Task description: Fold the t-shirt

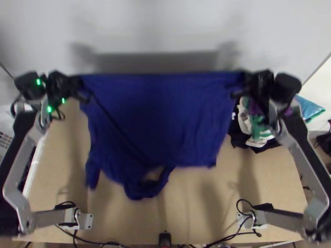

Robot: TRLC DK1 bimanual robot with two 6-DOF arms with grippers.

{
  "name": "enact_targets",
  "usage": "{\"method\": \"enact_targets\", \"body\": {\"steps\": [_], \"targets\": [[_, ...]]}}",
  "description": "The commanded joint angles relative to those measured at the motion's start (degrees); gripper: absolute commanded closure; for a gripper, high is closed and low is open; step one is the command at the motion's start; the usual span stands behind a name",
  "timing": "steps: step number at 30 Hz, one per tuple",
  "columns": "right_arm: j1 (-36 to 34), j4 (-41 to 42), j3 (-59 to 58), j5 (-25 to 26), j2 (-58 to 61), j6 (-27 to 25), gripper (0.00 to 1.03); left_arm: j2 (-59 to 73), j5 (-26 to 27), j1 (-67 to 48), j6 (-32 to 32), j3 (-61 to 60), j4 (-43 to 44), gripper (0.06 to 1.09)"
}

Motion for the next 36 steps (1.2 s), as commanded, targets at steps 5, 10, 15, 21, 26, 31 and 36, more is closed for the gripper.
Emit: {"method": "enact_targets", "body": {"steps": [5, 10, 15, 21, 26, 31, 36], "targets": [[-1.7, -0.2, 24.9, 5.3, 5.4, 2.1, 1.00, 6.6, -12.3, -0.3, -4.0, 29.1, -3.3, 1.03], [-2.2, -2.2, 24.4, 5.3, -1.9, 2.1, 1.00, -3.0, -15.8, 0.6, -4.2, 27.7, -4.2, 1.03], [-0.7, -8.9, 16.5, 4.2, -12.8, 0.4, 1.00, -22.2, -14.6, -1.6, -1.0, 9.9, -3.5, 1.03], [3.5, -14.9, -6.8, 1.2, -28.5, -2.1, 1.00, -42.1, -14.6, -10.1, 3.7, -18.8, -7.6, 1.03], [8.7, -21.2, -25.3, 1.2, -41.3, -1.5, 1.00, -52.1, -11.5, -13.5, 3.8, -33.3, -16.3, 1.03], [11.0, -31.1, -35.8, -0.9, -51.1, -0.6, 1.00, -57.8, -6.5, -14.1, 4.6, -39.0, -29.2, 1.03], [15.4, -42.3, -42.4, -4.1, -56.6, -2.1, 1.00, -61.7, -3.5, -15.5, 8.4, -41.0, -41.1, 1.03]]}}
